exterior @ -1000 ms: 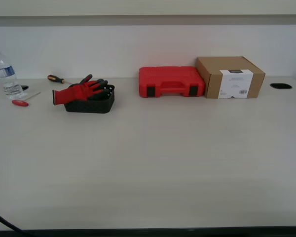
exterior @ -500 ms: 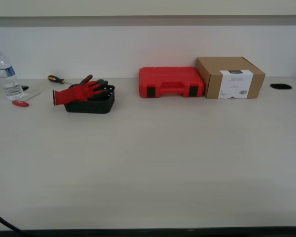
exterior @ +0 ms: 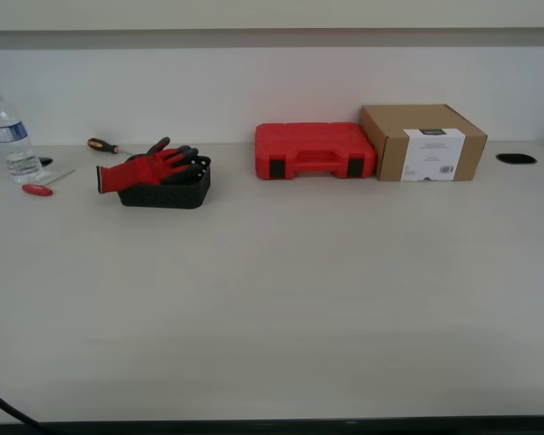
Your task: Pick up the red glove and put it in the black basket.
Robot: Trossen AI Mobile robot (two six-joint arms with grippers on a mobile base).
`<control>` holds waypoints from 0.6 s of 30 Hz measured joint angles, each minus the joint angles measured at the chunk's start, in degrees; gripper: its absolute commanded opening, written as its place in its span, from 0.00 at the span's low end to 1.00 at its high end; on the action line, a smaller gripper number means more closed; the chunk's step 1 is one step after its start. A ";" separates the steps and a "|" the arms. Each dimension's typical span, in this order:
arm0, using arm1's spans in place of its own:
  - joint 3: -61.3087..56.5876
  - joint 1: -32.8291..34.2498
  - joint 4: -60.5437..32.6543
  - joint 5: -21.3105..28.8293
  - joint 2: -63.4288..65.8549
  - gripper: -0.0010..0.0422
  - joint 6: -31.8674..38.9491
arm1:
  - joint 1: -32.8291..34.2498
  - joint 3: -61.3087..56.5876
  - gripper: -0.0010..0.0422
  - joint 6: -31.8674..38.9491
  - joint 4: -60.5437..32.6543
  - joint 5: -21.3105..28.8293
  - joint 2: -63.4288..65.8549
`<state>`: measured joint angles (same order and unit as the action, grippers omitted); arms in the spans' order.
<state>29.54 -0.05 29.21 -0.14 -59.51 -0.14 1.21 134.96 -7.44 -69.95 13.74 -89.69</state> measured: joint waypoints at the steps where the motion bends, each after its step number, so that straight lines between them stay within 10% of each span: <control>1: 0.00 0.04 0.00 0.00 0.00 0.02 0.00 | 0.02 0.00 0.93 0.00 0.00 0.00 -0.02; 9: 0.00 0.00 -0.02 0.00 0.00 0.02 0.00 | 0.00 0.00 0.01 0.70 0.00 0.00 0.00; 15: 0.00 0.07 0.00 0.00 0.00 0.02 0.00 | 0.00 0.00 0.37 0.22 0.00 0.00 0.00; 18: 0.00 0.04 0.00 0.00 0.00 0.02 0.00 | 0.00 0.00 0.73 0.24 0.00 0.00 0.00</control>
<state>29.54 -0.01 29.21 -0.14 -59.51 -0.14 1.21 134.96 -7.20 -69.95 13.74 -89.69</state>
